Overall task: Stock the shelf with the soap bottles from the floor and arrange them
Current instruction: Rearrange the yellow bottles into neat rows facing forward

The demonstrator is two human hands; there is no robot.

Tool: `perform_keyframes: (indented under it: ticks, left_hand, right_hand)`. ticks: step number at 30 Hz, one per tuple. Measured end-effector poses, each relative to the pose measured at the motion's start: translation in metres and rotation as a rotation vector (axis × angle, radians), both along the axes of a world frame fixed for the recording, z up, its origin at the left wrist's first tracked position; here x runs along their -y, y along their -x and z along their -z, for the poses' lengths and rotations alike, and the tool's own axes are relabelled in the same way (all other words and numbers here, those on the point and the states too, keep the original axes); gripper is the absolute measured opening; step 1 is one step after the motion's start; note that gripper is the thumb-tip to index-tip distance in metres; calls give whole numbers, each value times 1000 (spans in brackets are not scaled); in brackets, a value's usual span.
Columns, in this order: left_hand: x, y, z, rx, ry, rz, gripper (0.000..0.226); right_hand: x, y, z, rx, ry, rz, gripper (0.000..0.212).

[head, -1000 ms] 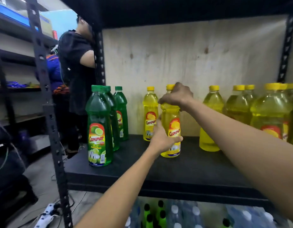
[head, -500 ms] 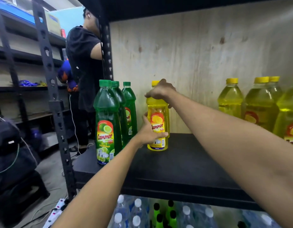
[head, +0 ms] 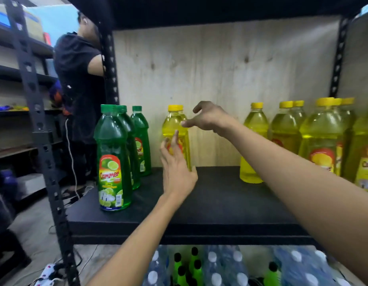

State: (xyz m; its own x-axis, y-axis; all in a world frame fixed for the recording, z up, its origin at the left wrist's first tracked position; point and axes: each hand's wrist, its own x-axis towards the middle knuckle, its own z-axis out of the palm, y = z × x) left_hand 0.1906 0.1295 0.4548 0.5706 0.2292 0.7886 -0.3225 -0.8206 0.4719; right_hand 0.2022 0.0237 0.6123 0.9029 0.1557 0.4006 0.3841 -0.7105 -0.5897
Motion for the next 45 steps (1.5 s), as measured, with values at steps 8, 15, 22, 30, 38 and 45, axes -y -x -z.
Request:
perform_keyframes:
  ticks: [8, 15, 22, 30, 38, 45]
  left_hand:
    - [155, 12, -16, -403, 69, 660, 81]
    - [247, -1, 0, -561, 215, 701, 91]
    - [283, 8, 8, -551, 194, 489, 124]
    - [244, 36, 3, -394, 258, 366, 112]
    - [79, 65, -3, -389, 160, 39, 117]
    - [-3, 79, -7, -473, 149, -53, 119]
  right_hand:
    - [207, 69, -8, 538, -41, 635, 56]
    - [263, 49, 19, 95, -235, 413, 93]
    - [254, 29, 38, 113, -176, 461, 93]
    - [182, 59, 47, 369, 27, 364, 79]
    - [52, 66, 39, 291, -152, 137, 81]
    - [-33, 65, 40, 219, -186, 1, 58]
